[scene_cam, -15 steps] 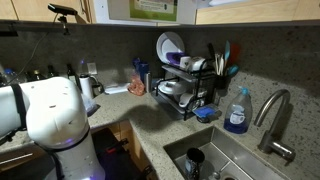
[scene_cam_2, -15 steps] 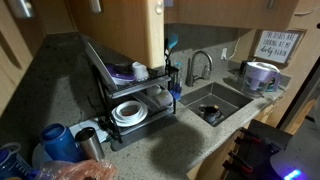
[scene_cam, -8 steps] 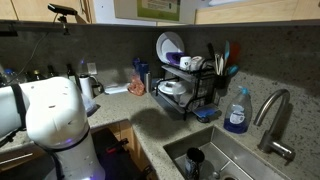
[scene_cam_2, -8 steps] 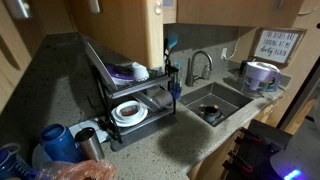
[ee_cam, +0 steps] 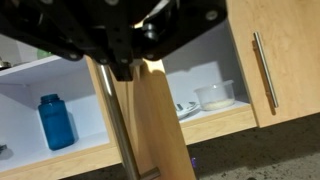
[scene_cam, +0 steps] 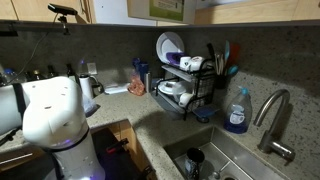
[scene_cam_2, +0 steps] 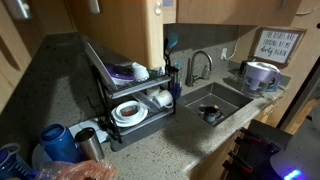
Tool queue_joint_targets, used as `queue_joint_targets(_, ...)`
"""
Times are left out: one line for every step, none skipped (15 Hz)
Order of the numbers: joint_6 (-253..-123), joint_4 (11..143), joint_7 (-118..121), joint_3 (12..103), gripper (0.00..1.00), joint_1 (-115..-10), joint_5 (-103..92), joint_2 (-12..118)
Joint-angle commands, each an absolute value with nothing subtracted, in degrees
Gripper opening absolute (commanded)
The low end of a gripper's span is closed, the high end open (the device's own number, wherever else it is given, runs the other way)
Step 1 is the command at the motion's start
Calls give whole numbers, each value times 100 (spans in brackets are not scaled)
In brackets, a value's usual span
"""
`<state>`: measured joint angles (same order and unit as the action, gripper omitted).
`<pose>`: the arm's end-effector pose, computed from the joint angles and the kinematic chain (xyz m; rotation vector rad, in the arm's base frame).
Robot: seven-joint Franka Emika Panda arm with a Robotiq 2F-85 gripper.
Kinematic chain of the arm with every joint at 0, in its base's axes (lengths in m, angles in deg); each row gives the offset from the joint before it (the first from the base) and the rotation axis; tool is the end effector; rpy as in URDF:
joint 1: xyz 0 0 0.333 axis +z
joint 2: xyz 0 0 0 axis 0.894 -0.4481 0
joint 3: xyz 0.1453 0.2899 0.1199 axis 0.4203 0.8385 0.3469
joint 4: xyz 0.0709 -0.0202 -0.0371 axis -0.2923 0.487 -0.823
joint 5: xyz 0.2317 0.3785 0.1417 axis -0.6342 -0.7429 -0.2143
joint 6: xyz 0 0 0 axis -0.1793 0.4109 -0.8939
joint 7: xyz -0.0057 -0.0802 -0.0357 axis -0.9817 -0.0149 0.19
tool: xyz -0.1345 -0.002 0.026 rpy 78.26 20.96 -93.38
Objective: Close the open upper cabinet doors
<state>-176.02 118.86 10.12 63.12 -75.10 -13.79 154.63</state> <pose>0.1161 -0.0013 0.8506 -2.4147 0.4910 -1.8192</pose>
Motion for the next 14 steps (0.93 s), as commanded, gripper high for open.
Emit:
queue_joint_targets(-17780, 11999, 1150, 6073, 0, -7903, -1028, 15455)
queue_joint_targets(-17792, 12024, 1152, 6003, 0, -7981, -943, 15449)
queue_joint_targets(-17819, 12060, 1156, 5930, 0, -8071, -856, 15447)
queue_joint_targets(-17820, 12092, 1165, 5861, 0, -8147, -793, 15445)
queue_joint_targets(-17840, 12131, 1173, 5796, 0, -8237, -703, 15444)
queue_joint_targets(-17848, 12190, 1178, 5711, 0, -8324, -626, 15444)
queue_joint_targets(-17869, 12243, 1186, 5650, 0, -8399, -554, 15443)
queue_joint_targets(-17893, 12303, 1195, 5599, 0, -8470, -494, 15443)
queue_joint_targets(-17905, 12360, 1204, 5550, 0, -8521, -466, 15441)
queue_joint_targets(-17899, 12418, 1214, 5514, 0, -8566, -444, 15434)
queue_joint_targets(-17898, 12458, 1247, 5500, 0, -8611, -425, 15440)
queue_joint_targets(-17875, 12460, 1273, 5495, 0, -8646, -420, 15439)
queue_joint_targets(-17840, 12412, 1289, 5501, 0, -8656, -441, 15439)
queue_joint_targets(-17733, 12320, 1299, 5495, 0, -8664, -467, 15439)
